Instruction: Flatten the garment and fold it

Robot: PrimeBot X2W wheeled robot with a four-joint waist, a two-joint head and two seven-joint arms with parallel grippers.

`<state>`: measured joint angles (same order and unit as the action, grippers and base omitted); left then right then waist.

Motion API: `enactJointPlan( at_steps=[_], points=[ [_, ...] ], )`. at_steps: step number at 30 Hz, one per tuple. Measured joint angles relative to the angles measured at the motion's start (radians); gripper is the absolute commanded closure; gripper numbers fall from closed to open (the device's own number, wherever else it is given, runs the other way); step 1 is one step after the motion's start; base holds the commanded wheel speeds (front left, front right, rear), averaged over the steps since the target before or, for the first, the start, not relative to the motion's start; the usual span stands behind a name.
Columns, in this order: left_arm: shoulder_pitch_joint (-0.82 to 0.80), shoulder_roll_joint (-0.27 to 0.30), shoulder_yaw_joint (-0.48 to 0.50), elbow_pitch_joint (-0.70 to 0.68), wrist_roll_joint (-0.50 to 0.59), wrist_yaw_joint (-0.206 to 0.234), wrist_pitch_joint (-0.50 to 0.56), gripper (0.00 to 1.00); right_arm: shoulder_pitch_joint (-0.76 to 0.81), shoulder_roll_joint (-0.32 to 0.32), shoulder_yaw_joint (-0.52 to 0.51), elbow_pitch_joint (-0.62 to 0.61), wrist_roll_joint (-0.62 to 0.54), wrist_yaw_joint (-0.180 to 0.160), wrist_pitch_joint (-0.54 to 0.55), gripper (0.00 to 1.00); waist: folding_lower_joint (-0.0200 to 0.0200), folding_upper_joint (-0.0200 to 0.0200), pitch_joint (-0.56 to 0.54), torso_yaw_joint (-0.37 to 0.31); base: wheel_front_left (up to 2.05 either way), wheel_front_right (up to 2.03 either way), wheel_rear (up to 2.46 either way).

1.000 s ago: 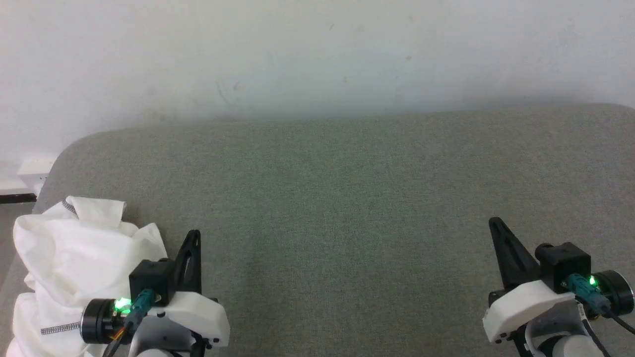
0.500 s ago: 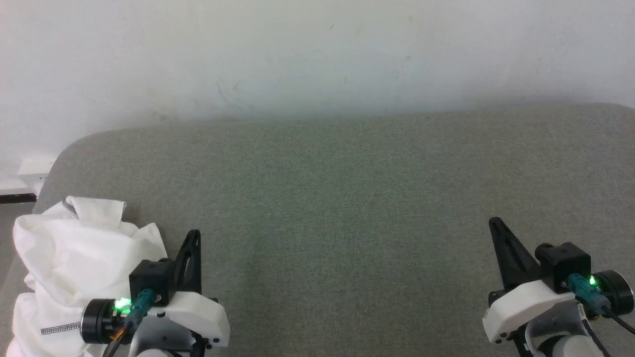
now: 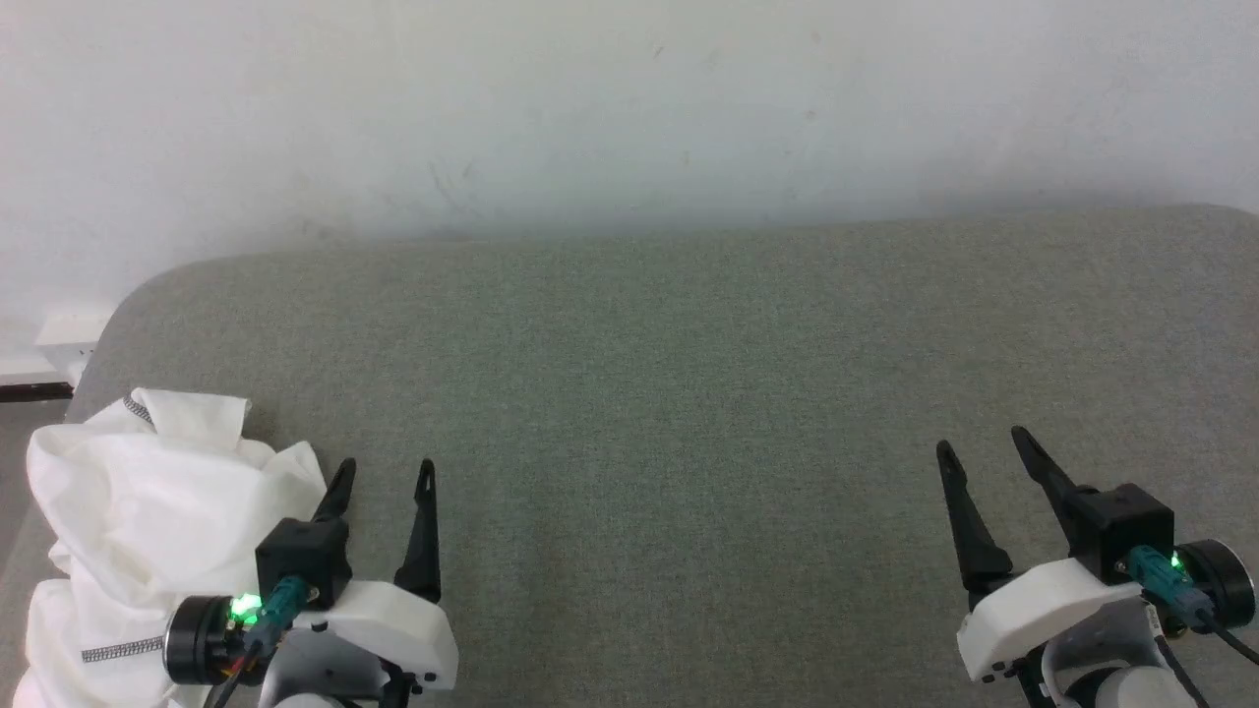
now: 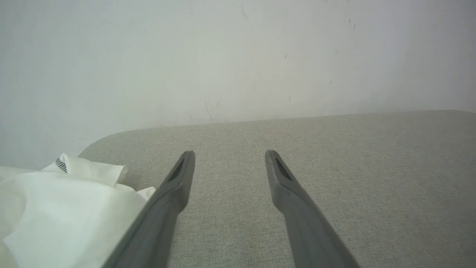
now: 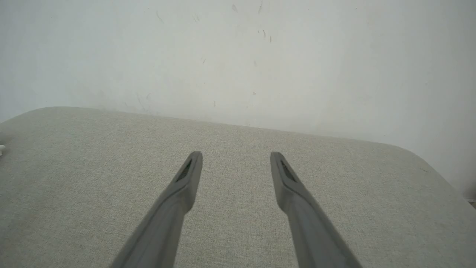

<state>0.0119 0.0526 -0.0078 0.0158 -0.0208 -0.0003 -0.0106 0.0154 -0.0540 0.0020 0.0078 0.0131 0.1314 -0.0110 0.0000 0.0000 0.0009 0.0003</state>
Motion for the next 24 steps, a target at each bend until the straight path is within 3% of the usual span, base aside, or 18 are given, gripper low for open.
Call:
enactJointPlan(
  at_steps=[11,24],
  points=[
    [-0.003,0.0,-0.002,0.011,-0.04,0.0,-0.022,0.0,0.0,0.0,-0.006,0.009,0.024,0.0,-0.022,0.0,0.0,0.0,0.001,0.024,0.0,0.0,0.0],
    [-0.004,0.0,0.004,0.024,-0.079,0.0,-0.051,0.0,-0.001,0.0,-0.006,0.011,0.032,0.0,-0.049,0.0,0.0,0.0,-0.002,0.097,0.0,0.0,0.0]
  ],
)
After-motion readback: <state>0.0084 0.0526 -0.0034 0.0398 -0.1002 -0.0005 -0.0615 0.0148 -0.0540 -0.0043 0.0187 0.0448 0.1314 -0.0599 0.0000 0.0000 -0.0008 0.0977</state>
